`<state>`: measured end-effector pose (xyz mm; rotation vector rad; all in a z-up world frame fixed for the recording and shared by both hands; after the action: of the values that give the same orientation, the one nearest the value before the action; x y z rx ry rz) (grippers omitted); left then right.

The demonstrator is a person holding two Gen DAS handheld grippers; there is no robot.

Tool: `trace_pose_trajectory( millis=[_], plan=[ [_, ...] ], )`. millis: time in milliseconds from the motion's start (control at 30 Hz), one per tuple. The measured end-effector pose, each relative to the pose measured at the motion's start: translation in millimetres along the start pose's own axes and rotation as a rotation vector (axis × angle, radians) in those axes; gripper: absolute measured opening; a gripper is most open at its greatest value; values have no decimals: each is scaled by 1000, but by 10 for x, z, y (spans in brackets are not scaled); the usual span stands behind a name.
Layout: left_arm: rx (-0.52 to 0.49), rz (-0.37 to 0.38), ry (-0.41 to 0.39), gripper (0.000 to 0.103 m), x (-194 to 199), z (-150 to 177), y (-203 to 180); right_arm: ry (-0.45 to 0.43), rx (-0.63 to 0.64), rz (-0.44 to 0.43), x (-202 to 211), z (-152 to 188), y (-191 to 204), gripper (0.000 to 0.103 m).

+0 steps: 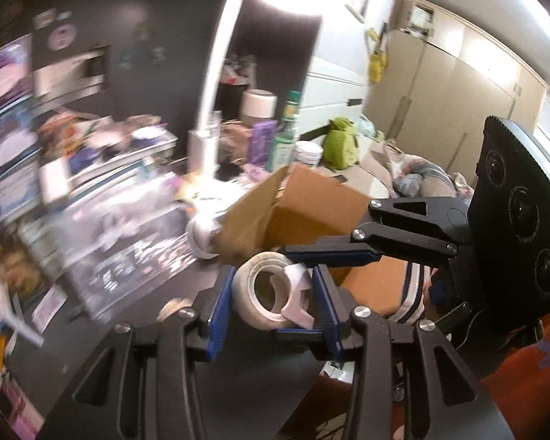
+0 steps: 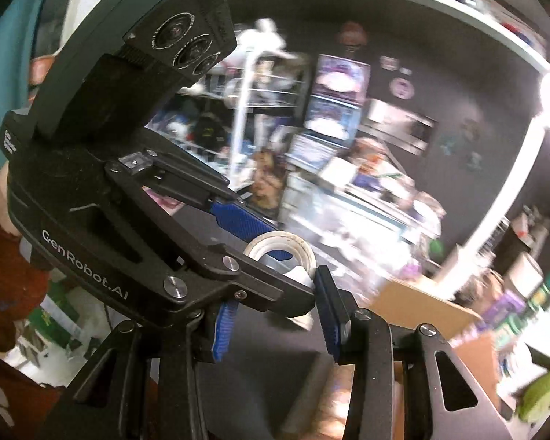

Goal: Organize objects
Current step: 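Lift the pink tape roll into the cardboard box and open the right tool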

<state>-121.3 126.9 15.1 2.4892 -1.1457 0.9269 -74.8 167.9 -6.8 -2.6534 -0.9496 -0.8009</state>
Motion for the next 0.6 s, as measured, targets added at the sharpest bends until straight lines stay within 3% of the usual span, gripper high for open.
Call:
trace_pose_trajectory(
  millis=[200,400,433,500,567,600],
  plan=[
    [-35,79,56,40,-617,-432,-187,40,-77,50,177,115,-682,36],
    [-44,106,116,41,-1037,-586,-301,93,-144,70,208,298,-1105,36],
    [-45,105,121,43,-1072,-589,-310,99,-147,78,196,319,-1140,36],
    [-48,95,120,67,-1094,-596,-322,106,-149,104,186,367,-1194,41],
    [-43,78,98,75,-1050,-618,-304,106,-142,127,190,395,-1244,54],
    [-40,71,89,76,-1018,-624,-290,105,-140,132,195,398,-1259,56]
  ],
)
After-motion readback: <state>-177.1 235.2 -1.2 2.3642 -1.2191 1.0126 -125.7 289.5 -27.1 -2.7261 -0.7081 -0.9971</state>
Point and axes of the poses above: each gripper's, at about its wrist camera, not at the fingertips, and x roughly against the way its jaws point, y to its left, z to its underside, the point moved 4 cm from there along -x, roughly the way its jaws point, and after that the axes turned 13 degrees about -x, right-handed, at the moved point
